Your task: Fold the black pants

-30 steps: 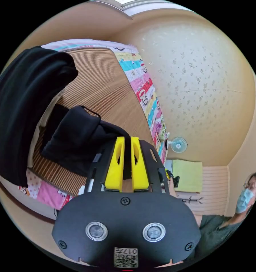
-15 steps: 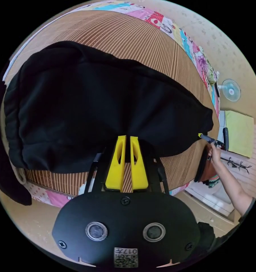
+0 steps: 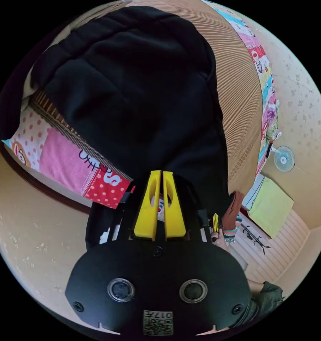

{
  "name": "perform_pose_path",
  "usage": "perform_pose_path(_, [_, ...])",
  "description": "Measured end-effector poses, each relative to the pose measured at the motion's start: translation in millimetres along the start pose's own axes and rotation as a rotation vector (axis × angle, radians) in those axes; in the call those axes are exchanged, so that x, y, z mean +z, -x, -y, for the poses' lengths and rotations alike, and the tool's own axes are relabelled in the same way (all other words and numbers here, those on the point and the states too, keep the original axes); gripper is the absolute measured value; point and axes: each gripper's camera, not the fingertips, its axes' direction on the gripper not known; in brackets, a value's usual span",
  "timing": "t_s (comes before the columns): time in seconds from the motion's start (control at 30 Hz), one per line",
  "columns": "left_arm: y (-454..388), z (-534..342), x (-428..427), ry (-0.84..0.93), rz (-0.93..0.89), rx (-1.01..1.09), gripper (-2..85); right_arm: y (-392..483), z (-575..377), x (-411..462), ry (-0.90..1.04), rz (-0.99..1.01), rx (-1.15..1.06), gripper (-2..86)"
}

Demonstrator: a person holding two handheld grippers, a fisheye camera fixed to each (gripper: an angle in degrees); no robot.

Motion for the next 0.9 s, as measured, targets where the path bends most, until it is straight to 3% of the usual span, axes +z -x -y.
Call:
perform_pose_path(0.07, [0.4,-4.9,-10.6,0.001,0.003,-0.018,1.6,-24.3,-2.9,-23.7,-0.169,0.142,0.182,5.2])
perform_pose_path(0.2, [-5.9,-9.4,-20.5,0.033,0.042,-0.008,4.8,-24.2,12.7,-31.8,-0.218,0.143,0.242,11.5])
perform_pose_path(0.33, [-16.5,-13.9,-25.0,0.091,0.107,0.028,6.8,15.2,53.8,-16.6,-0.083,-0.116,0.104,12.0])
perform_pose_path(0.5, [-22.5,-20.2,-40.7,0.077,0.066,0.042,7.2,53.9,92.8,4.8,0.119,-0.432,0.015,4.9])
perform_pose_path(0.63, [-17.6,-19.3,-56.3,0.056,0.035,0.04,7.6,108.2,108.7,30.0,0.305,-0.698,-0.207,2.2])
perform_pose_path(0.77, [2.5,-17.2,-76.8,0.0,-0.011,0.021,9.7,172.3,86.0,34.8,0.384,-0.754,-0.469,1.4])
perform_pose_path(0.9, [31.9,-14.6,-93.6,-0.063,-0.063,0.001,10.9,178.0,76.9,-4.7,0.276,-0.711,-0.505,1.1])
